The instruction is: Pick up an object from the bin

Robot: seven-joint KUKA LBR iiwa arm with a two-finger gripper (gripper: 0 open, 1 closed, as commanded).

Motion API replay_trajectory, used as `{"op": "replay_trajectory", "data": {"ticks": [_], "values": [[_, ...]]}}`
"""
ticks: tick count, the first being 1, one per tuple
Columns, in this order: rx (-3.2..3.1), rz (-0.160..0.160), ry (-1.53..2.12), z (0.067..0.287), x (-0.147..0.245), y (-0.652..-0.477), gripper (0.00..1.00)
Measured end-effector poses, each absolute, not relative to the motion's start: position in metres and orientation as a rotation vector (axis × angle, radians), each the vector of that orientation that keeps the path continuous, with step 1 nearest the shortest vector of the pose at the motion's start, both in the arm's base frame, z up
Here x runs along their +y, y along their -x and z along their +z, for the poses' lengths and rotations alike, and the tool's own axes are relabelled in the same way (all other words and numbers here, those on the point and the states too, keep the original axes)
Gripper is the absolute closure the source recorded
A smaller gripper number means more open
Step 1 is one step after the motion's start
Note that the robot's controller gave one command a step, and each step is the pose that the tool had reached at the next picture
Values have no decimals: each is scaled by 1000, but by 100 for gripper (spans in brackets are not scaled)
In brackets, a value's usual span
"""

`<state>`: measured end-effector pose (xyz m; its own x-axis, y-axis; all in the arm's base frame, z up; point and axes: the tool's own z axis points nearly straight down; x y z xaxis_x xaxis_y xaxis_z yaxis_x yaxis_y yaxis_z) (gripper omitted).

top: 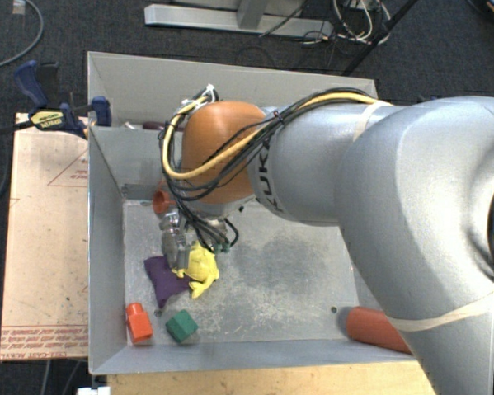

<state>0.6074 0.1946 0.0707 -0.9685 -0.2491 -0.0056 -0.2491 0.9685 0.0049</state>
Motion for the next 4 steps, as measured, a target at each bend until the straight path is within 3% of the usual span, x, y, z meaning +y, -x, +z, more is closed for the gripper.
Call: {"op": "replay_trajectory", "data": {"ticks": [1, 2, 3, 4], "values": [[3098, 12, 500, 78, 165, -602, 100], [3074, 11, 606, 138, 129, -580, 0], [3075, 11, 607, 138, 129, -580, 0], [3053, 11, 662, 110, 127, -570, 0]]}}
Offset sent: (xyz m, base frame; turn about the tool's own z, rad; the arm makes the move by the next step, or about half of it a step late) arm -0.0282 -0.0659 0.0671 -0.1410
